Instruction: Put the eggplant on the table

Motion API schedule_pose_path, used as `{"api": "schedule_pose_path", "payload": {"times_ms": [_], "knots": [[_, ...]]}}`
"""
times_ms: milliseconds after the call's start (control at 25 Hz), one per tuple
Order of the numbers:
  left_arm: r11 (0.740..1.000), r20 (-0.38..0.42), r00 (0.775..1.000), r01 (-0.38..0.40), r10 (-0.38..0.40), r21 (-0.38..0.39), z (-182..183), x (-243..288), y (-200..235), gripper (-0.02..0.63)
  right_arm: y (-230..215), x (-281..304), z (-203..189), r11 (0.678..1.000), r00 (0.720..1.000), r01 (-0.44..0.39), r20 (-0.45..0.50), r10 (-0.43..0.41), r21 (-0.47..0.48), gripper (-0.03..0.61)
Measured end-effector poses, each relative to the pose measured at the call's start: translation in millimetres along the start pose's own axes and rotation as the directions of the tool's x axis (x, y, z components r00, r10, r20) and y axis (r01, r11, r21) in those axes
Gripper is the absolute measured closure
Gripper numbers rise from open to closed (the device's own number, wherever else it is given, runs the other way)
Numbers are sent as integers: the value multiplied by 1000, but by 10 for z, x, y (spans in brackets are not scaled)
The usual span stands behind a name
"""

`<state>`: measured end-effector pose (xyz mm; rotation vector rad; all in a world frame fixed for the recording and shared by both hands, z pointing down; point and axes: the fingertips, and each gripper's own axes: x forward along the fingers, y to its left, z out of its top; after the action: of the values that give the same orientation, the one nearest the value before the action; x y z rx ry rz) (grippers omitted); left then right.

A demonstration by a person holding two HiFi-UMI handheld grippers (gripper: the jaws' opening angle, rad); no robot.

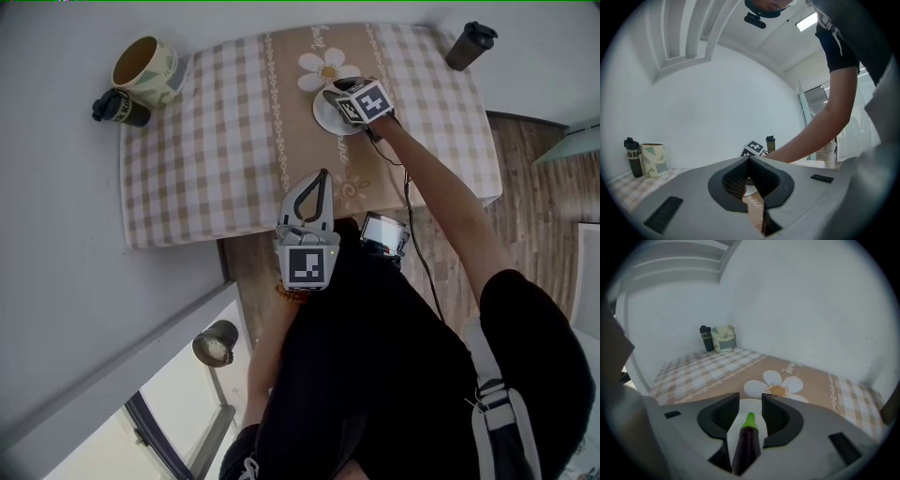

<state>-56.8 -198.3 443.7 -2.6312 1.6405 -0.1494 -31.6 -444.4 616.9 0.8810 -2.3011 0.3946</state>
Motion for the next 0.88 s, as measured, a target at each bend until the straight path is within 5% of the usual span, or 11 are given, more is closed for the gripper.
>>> {"api": "schedule_pose_path", "payload": {"times_ms": [880], "knots": [[1000,22,999,25,-25,13,113,-140,-222,611,268,-818,468,999,973,-7,231,14,-31,420]]}}
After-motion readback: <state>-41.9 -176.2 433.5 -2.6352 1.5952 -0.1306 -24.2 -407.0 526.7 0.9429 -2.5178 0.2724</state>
